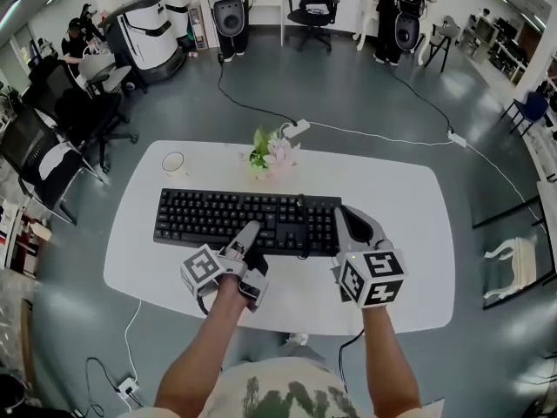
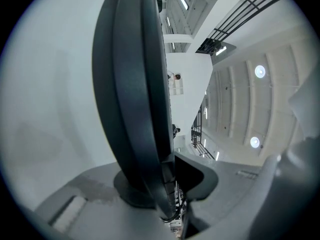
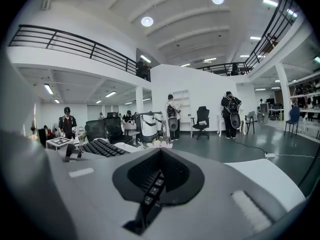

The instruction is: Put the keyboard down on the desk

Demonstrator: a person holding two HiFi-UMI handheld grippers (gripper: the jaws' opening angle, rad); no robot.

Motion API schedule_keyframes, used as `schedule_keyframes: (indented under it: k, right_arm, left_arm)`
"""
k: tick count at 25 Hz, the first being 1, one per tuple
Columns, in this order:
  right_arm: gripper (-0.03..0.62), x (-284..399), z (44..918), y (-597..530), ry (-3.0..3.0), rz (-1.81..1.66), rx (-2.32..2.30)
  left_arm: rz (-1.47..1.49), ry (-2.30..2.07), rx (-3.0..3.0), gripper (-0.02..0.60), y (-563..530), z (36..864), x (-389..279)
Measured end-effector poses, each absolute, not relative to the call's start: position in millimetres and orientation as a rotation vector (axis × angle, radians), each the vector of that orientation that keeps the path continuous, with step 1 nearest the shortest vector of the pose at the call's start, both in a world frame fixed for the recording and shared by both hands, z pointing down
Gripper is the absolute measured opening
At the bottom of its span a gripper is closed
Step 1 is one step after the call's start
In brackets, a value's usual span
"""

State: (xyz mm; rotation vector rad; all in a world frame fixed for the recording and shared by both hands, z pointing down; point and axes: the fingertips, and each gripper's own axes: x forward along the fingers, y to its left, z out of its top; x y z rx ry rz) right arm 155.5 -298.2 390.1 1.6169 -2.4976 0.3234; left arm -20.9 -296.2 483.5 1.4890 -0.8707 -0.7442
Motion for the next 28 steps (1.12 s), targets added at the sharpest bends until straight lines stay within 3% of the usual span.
schedule_keyframes:
  k: [12,28]
  right_arm:
    - [-0.002,162,392,-314,-2.538,0.349,1.571]
    - [-0.002,110,389,-320,-2.467,0.306,1.652]
  left_arm:
    - [-0.733,-0.896,1.516,0.095,-307,480,-8]
    - [-0.721,-0.822,1.497,0.095,-325,492,-58]
